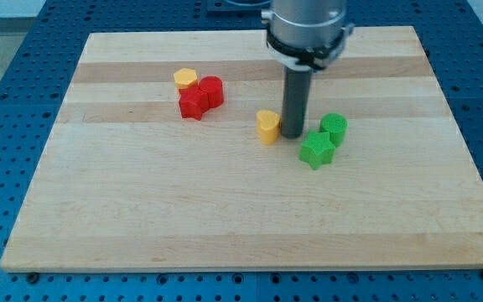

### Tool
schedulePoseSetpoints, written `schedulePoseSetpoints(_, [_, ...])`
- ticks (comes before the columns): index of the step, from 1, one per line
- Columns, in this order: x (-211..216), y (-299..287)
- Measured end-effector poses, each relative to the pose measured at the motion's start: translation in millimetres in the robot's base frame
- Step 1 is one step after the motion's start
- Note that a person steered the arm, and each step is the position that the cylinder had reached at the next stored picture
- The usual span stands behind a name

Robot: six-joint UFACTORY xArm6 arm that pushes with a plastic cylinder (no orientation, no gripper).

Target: Push the yellow heart closer to the group of blocks

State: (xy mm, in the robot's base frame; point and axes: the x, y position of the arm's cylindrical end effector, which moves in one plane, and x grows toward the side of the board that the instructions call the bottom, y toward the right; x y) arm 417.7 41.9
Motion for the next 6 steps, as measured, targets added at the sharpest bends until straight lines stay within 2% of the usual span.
schedulePoseSetpoints(1, [-32.5,-54.2])
schedulePoseSetpoints(3, [45.8,-2.9])
schedulePoseSetpoints(4, [36.1,-75.4])
schedulePoseSetpoints(5, [-1.3,-106.0])
schedulePoseSetpoints(6, [-17.5,-109.4])
